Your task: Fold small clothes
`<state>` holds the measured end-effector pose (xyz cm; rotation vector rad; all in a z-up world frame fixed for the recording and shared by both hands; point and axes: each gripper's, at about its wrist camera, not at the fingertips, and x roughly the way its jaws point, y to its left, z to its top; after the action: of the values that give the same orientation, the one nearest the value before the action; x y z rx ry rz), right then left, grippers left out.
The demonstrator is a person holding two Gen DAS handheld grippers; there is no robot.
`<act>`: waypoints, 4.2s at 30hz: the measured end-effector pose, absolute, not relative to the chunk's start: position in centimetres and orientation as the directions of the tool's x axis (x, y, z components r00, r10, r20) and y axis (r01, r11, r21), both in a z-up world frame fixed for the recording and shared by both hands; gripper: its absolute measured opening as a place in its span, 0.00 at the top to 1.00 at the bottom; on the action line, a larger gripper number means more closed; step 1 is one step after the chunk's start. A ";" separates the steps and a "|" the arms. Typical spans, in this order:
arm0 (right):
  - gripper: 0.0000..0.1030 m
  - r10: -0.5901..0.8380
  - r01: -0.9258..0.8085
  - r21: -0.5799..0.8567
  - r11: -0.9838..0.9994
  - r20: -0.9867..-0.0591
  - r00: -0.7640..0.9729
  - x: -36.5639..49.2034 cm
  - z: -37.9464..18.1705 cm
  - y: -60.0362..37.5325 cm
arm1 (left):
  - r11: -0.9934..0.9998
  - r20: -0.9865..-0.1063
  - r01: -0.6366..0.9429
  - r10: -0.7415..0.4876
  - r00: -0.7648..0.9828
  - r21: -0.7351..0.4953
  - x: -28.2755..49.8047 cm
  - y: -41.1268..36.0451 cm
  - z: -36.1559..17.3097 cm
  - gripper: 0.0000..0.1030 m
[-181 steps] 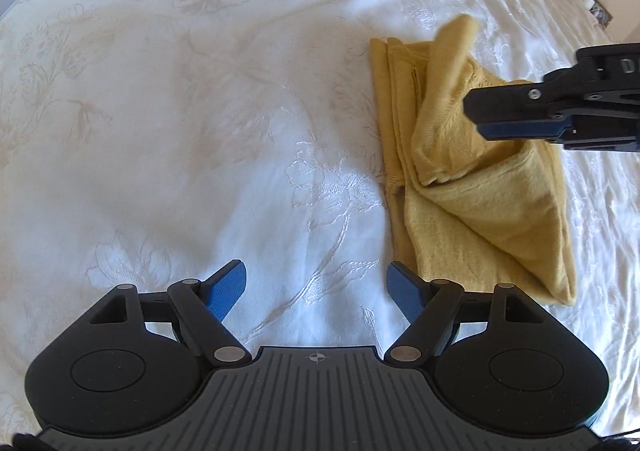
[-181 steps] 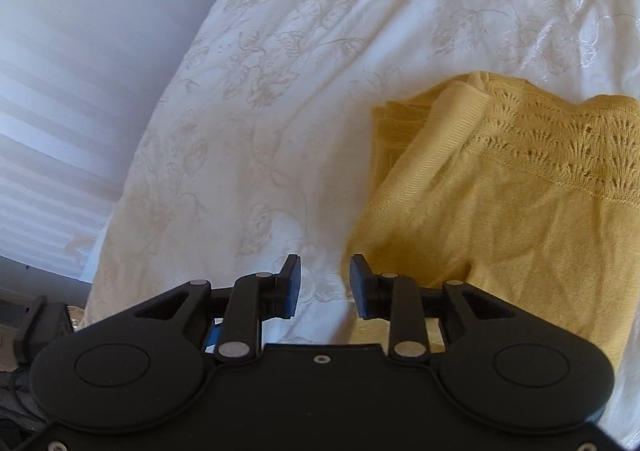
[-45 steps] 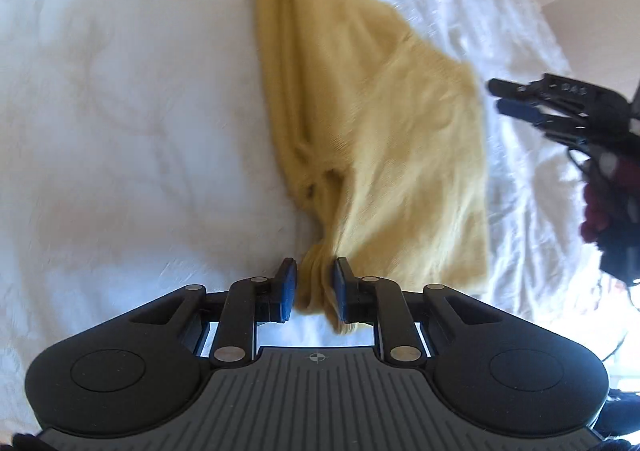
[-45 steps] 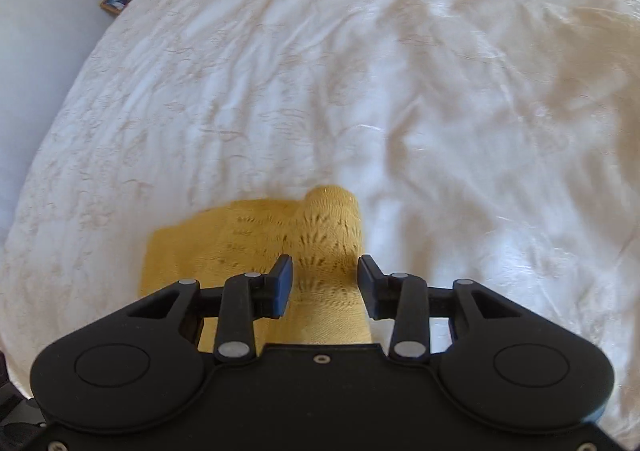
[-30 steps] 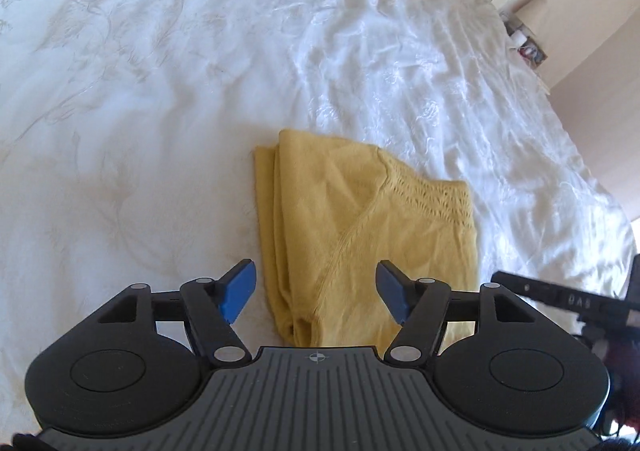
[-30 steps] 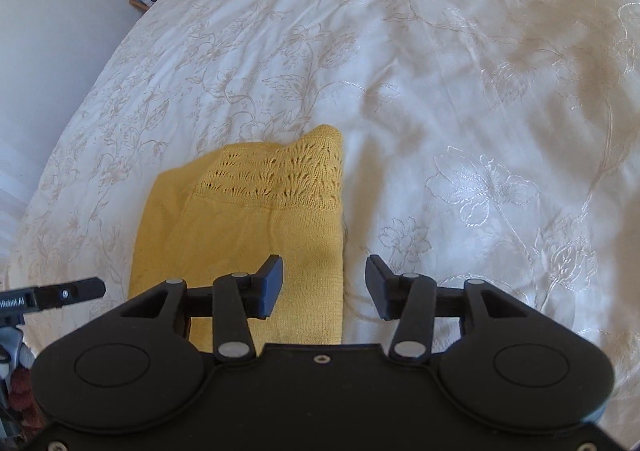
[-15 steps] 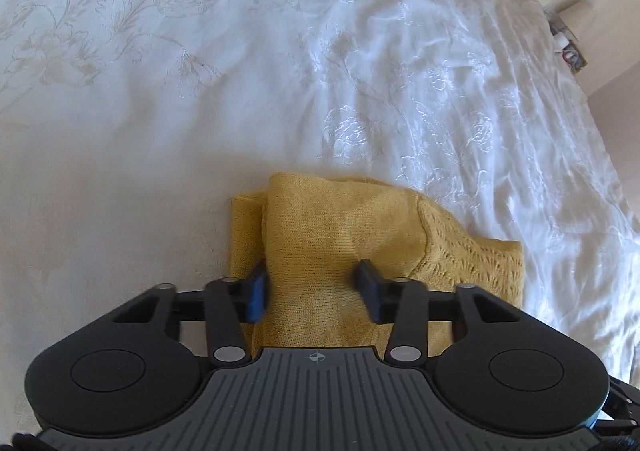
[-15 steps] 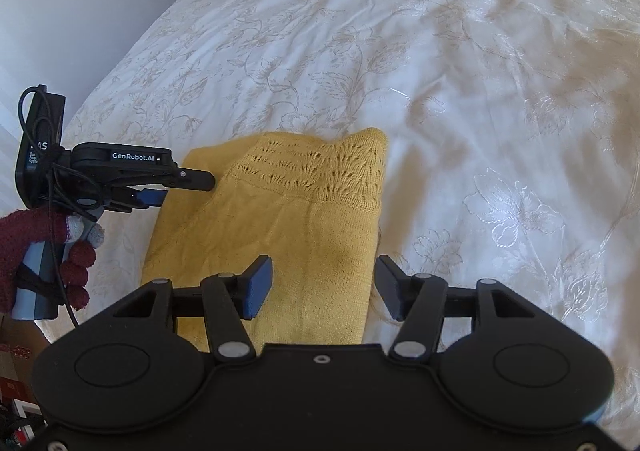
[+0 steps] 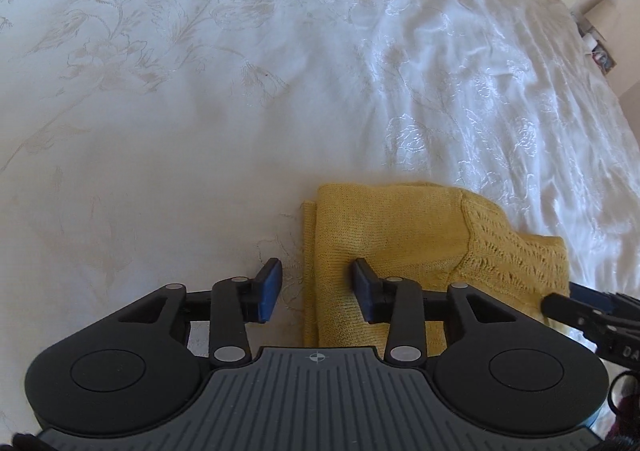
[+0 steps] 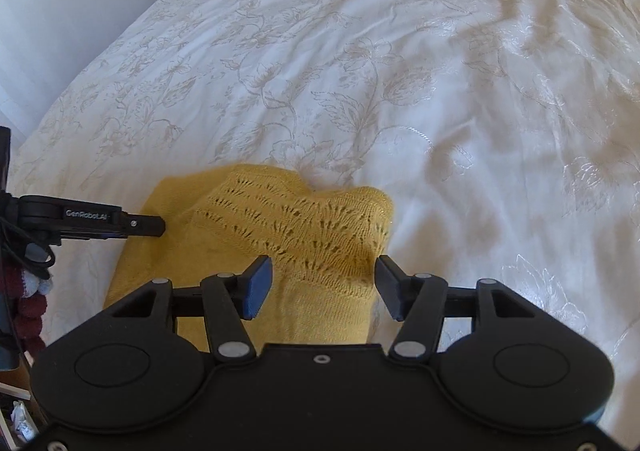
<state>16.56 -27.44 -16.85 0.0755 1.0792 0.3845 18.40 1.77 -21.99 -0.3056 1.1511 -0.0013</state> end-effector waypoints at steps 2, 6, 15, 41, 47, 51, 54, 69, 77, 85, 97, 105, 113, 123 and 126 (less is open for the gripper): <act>0.30 0.309 -0.242 0.230 0.943 -0.877 0.369 17.9 -18.2 -27.3 | 0.968 -0.902 -0.144 -0.130 0.412 -0.205 18.5 1.5 -22.1 0.47; 0.27 0.314 -0.226 0.246 0.943 -0.885 0.343 19.1 -18.9 -27.5 | 0.976 -0.907 -0.149 -0.084 0.413 -0.158 18.5 1.3 -21.1 0.40; 0.25 0.334 -0.248 0.246 0.937 -0.839 0.429 17.8 -16.7 -27.9 | 0.994 -0.862 -0.002 -0.094 0.498 -0.109 19.0 -3.5 -18.2 0.40; 0.01 0.348 -0.218 0.274 0.937 -0.800 0.489 14.8 -13.7 -30.0 | 0.993 -0.858 -0.007 -0.100 0.504 -0.120 16.5 -3.3 -16.2 0.04; 0.01 0.345 -0.247 0.247 0.937 -0.761 0.549 11.0 -10.5 -30.3 | 0.990 -0.831 -0.025 -0.100 0.547 -0.135 12.4 -4.5 -12.8 0.04; 0.01 0.367 -0.273 0.252 0.929 -0.731 0.575 8.4 -8.4 -30.6 | 0.993 -0.819 -0.055 -0.058 0.571 -0.109 9.8 -5.5 -10.4 0.05; 0.01 0.375 -0.284 0.250 0.926 -0.699 0.608 6.4 -6.7 -30.7 | 0.995 -0.813 -0.089 0.009 0.582 -0.053 8.2 -6.4 -8.8 0.05; 0.01 0.216 -0.173 0.134 0.976 -0.699 0.682 0.4 -2.2 -31.6 | 0.969 -0.808 -0.212 0.226 0.545 0.128 2.2 -8.6 -6.1 0.05; 0.02 0.216 -0.184 0.136 0.973 -0.808 0.548 -0.7 -4.0 -31.0 | 0.981 -0.864 -0.191 0.131 0.487 0.041 -0.1 -8.9 -7.8 0.05; 0.02 0.197 -0.169 0.125 0.978 -0.831 0.521 -1.6 -4.5 -31.4 | 0.980 -0.882 -0.192 0.128 0.454 0.044 -0.6 -9.1 -8.8 0.06; 0.02 0.201 -0.158 0.139 0.978 -0.840 0.504 -1.2 -5.0 -31.5 | 0.984 -0.902 -0.174 0.118 0.415 0.048 -0.1 -9.5 -9.2 0.06; 0.02 0.208 -0.146 0.155 0.977 -0.845 0.492 -0.9 -5.5 -31.6 | 0.985 -0.912 -0.163 0.110 0.396 0.049 0.3 -9.6 -9.5 0.06; 0.02 0.200 -0.124 0.159 0.979 -0.854 0.480 -0.7 -5.9 -31.9 | 0.985 -0.918 -0.164 0.111 0.381 0.051 0.7 -9.5 -9.9 0.06; 0.02 0.191 -0.115 0.154 0.981 -0.862 0.470 -0.4 -6.3 -32.0 | 0.985 -0.921 -0.166 0.108 0.374 0.049 1.0 -9.6 -9.9 0.06; 0.02 0.188 -0.111 0.154 0.982 -0.863 0.468 -0.3 -6.4 -31.9 | 0.985 -0.923 -0.162 0.109 0.370 0.051 1.0 -9.7 -10.0 0.06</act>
<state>-0.34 -31.94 -6.41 0.0798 1.0684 0.1837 1.02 -9.67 -10.00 -0.0516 1.1794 0.1739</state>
